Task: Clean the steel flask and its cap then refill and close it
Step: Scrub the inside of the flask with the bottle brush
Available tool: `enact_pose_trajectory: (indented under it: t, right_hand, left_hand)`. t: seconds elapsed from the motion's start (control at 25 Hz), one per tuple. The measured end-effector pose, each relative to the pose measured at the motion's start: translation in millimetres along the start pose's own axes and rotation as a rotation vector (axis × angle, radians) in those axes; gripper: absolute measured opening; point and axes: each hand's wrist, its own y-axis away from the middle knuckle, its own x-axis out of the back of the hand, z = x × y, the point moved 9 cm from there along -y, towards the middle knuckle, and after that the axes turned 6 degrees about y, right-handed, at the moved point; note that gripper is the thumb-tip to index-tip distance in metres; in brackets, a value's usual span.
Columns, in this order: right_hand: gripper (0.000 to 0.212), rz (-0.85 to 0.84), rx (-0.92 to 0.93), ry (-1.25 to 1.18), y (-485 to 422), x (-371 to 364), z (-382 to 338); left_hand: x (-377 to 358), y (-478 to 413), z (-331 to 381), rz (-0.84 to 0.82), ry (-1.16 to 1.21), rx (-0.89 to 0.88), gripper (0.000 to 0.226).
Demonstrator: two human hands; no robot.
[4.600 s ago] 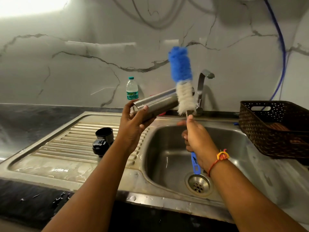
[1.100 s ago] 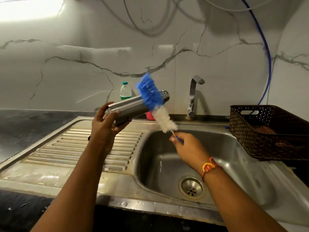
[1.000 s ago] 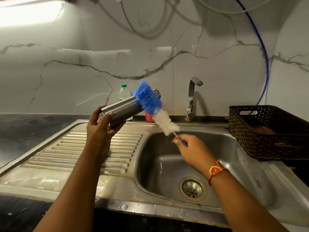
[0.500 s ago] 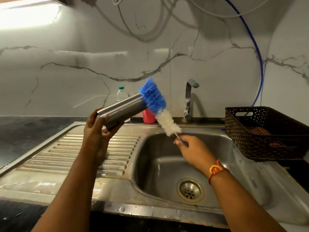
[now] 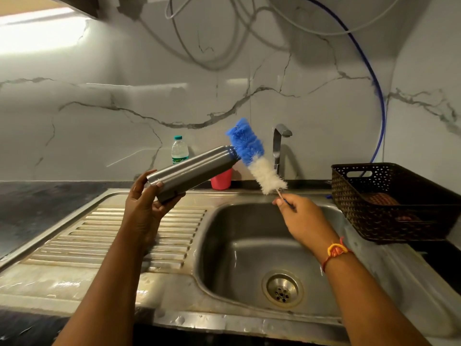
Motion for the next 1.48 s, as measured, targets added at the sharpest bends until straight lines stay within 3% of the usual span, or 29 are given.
enact_pose_trajectory:
  t: [0.2, 0.4, 0.6, 0.76, 0.92, 1.04, 1.16, 1.28, 1.48]
  right_hand:
    - [0.026, -0.013, 0.01, 0.056, -4.3, -11.0, -5.4]
    - [0.023, -0.084, -0.006, 0.155, 0.0, -21.8, 5.1]
    - [0.028, -0.05, -0.038, 0.109, -6.4, -19.7, 2.0]
    - [0.026, -0.095, -0.024, 0.167, -1.0, -20.4, 5.6]
    - [0.023, -0.021, 0.016, 0.186, 3.1, -11.5, -3.2]
    - [0.025, -0.006, 0.041, 0.064, 8.5, -22.4, -18.9]
    - [0.028, -0.108, -0.036, -0.124, 10.5, -43.9, -23.0]
    - [0.039, -0.099, -0.103, -0.257, 5.5, -50.7, -17.4]
    - [0.054, -0.099, -0.344, -0.607, 10.5, -65.4, 2.9]
  left_hand:
    - [-16.3, 5.4, -6.0, -0.09, -0.043, 0.055, 0.033]
    - [-2.7, 2.7, 0.3, 0.007, 0.026, -0.003, 0.029]
    - [-20.9, 8.2, -2.6, -0.115, -0.091, 0.04, 0.037]
    - [-8.6, 3.9, 9.6, -0.024, -0.015, -0.039, 0.038]
    - [-9.7, 4.2, 1.5, -0.028, -0.205, -0.057, 0.052]
    - [-22.1, 5.4, -8.3, -0.076, -0.251, -0.045, 0.06]
    - [-39.7, 10.6, -19.8, -0.174, -0.233, 0.009, 0.067]
    - [-59.5, 21.8, -36.0, -0.308, -0.248, 0.108, 0.067]
    - [-82.2, 38.2, -62.6, -0.479, -0.383, 0.24, 0.07]
